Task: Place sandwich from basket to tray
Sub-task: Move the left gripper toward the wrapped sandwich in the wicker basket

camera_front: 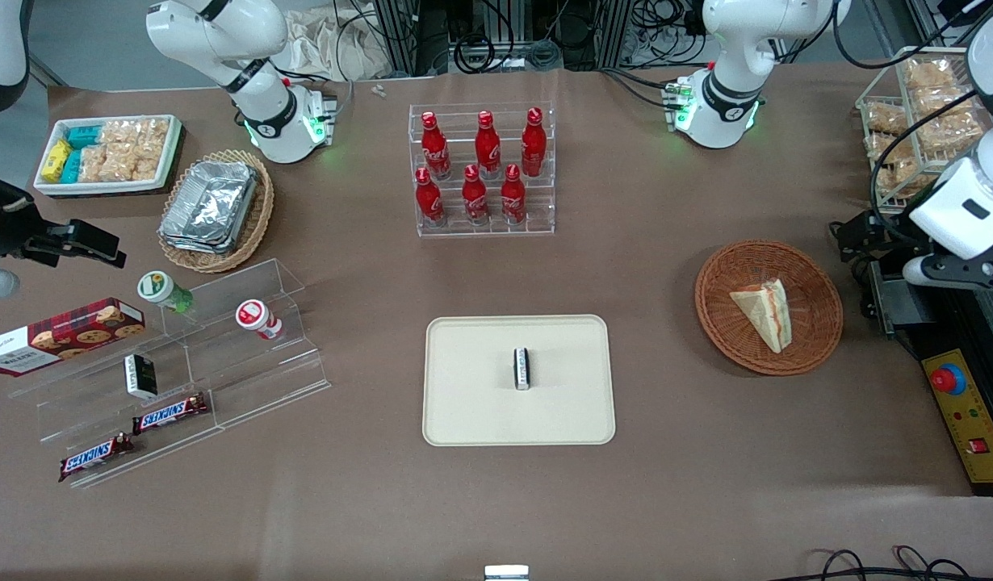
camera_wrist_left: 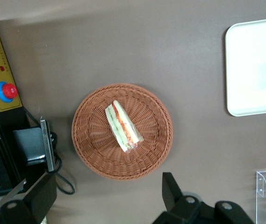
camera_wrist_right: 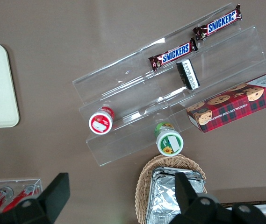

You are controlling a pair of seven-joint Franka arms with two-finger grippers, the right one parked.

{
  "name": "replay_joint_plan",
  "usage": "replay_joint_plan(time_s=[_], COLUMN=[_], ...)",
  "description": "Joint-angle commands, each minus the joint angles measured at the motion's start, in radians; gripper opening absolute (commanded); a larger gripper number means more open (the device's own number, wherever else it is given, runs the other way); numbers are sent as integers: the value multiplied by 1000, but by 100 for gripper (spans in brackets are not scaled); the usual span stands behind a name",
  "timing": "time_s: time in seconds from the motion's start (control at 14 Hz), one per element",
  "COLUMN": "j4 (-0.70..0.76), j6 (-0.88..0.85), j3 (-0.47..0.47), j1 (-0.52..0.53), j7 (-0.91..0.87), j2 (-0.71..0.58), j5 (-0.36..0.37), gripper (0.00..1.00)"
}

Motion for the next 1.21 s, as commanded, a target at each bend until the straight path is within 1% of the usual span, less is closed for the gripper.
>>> replay_joint_plan(time_s=[0.0, 0.29, 0.43, 0.5, 0.57, 0.71, 0.79, 0.93, 1.14], j4=[50, 96, 85, 64, 18, -165, -266, -409, -581], j6=[-17, -18, -18, -14, 20, 191, 280, 446, 610], j3=[0, 1, 1, 3, 5, 6, 6, 3, 1], j1=[2, 4, 7, 8, 10, 13, 16, 11, 8], j7=[14, 15, -18, -69, -131, -170, -237, -442, -555], j2=[52, 73, 73, 76, 66, -8, -40, -63, -68], j5=[-2, 0, -5, 1, 2, -2, -3, 0, 0], gripper=[100, 100, 100, 100, 100, 100, 100, 100, 100])
